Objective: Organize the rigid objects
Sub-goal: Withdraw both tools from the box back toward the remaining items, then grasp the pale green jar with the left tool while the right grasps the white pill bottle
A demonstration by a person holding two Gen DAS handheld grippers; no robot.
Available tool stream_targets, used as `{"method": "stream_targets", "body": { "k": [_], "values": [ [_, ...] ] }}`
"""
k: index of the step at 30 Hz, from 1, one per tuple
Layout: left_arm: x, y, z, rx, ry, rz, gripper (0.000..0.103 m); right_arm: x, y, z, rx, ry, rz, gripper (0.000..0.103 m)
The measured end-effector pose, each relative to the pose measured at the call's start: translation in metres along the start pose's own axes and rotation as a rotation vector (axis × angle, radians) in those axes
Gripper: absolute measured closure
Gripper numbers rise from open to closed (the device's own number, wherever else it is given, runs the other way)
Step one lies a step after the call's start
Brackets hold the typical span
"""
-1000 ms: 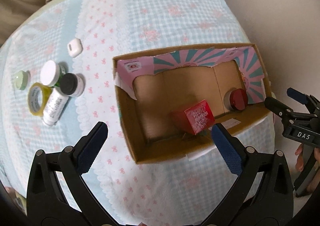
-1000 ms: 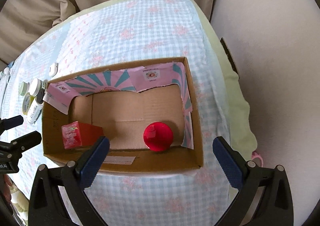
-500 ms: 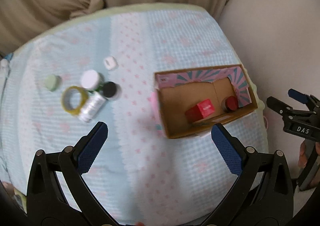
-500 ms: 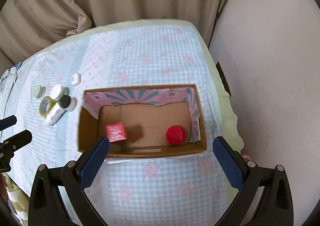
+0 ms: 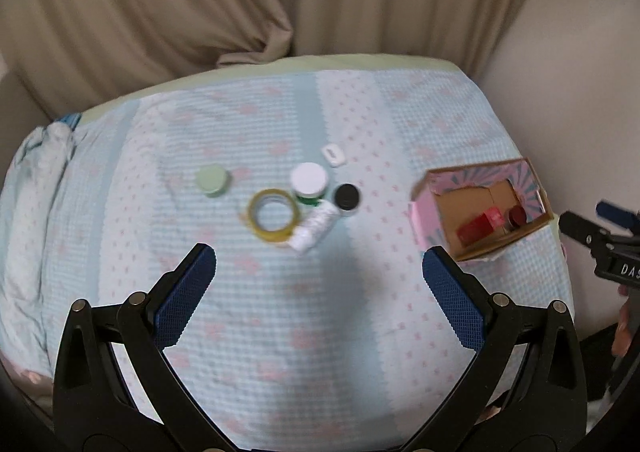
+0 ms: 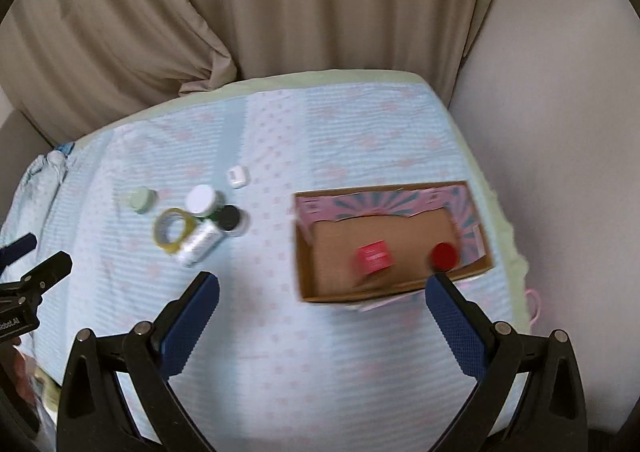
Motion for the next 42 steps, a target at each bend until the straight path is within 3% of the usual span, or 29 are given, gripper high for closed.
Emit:
{"method": "stream_targets", "body": {
  "k": [8,16,22,33,36,42],
  "values": [
    [0.011,-0.013,0.112,-0.016,-0.002,-0.011,0.000,0.017,0.002,0.090,0.129,-0.046,0.037,0.000],
    [0.074,-0.041,0.186,-0.023,-0.003,0.060,0.000,0.065,-0.008,0.159,0.243,-0.114,0.112,0.000],
    [0.138,-0.063,0.208,-0.013,-0.003,0.119,0.000,0.116,-0.021,0.181,0.346,-0.165,0.177,0.000],
    [0.286,-0.103,0.224,0.040,-0.021,0.236,0.000,0.241,-0.041,0.178,0.606,-0.250,0.317,0.004],
    [0.320,-0.108,0.225,0.048,-0.027,0.251,0.000,0.278,-0.046,0.177,0.642,-0.247,0.353,0.014],
    [0.375,-0.118,0.227,0.077,-0.065,0.284,0.000,0.331,-0.046,0.172,0.735,-0.252,0.424,0.021]
  ]
}}
Point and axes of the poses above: each gripper's, at about its wrist camera, not at the fingertips, and x roughly the way its jaws point, z to its left, y to its underside, the point moved 4 cm from there along x, roughly the way its jaws point, and after that the axes turned 10 degrees about z, right-handed, at the moved point
